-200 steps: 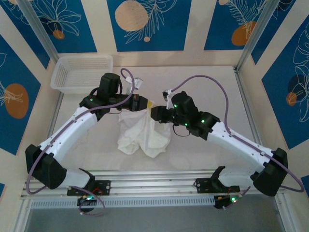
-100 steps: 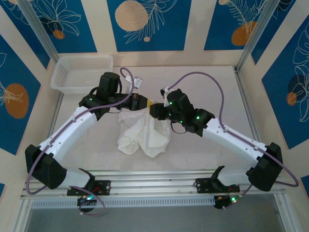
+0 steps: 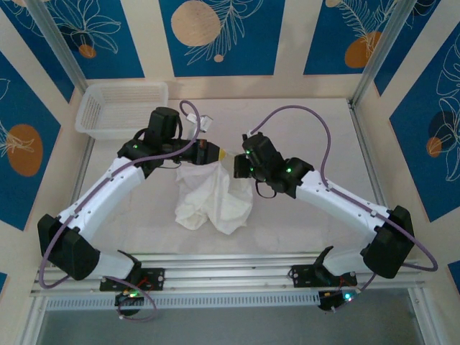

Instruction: Fold the inside-out t-shirt

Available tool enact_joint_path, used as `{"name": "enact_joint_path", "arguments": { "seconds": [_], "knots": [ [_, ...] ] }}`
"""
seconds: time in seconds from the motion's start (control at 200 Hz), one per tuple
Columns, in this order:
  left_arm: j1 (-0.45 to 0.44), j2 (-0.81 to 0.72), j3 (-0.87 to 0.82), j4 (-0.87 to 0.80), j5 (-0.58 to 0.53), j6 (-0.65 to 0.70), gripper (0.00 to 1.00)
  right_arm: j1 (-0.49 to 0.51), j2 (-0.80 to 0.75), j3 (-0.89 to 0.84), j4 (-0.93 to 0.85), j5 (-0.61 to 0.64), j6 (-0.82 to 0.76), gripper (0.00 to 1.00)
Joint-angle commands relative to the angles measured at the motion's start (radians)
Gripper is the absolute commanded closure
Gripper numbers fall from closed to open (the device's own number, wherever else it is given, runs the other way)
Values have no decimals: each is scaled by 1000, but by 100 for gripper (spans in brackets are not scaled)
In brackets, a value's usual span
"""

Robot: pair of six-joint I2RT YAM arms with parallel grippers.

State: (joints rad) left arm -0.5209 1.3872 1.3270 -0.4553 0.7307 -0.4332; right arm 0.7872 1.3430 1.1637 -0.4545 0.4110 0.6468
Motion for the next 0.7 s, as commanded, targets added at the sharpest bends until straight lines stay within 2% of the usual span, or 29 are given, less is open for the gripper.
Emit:
{"name": "enact_joint_path", "arguments": {
  "seconds": [0.0,0.13,0.18,0.28,0.38,0.425,0.54,0.65,0.695],
  "knots": [
    [7,5,48,-73,-56,56,100,-45,-78,-44,-84,-70,24,97],
    [43,27,66,-200,-224,120,100,-143,-190,-84,-104,-258,32,99],
    [55,42,64,-223,-254,142,100,-161,-237,-95,-92,-318,18,100],
    [65,71,52,-207,-174,141,100,-144,-283,-122,-34,-398,4,100],
    [60,82,26,-111,-44,77,100,-113,-239,-114,-15,-418,22,100],
    [57,78,17,-75,-25,53,100,-94,-199,-95,-14,-397,29,96],
    [52,67,18,-57,-28,44,100,-36,-94,-39,-15,-258,71,72],
    [52,62,28,-78,-40,58,100,23,-10,7,-15,-121,64,62],
    [52,61,28,-82,-41,59,100,47,19,29,-42,-30,70,61]
  ]
}}
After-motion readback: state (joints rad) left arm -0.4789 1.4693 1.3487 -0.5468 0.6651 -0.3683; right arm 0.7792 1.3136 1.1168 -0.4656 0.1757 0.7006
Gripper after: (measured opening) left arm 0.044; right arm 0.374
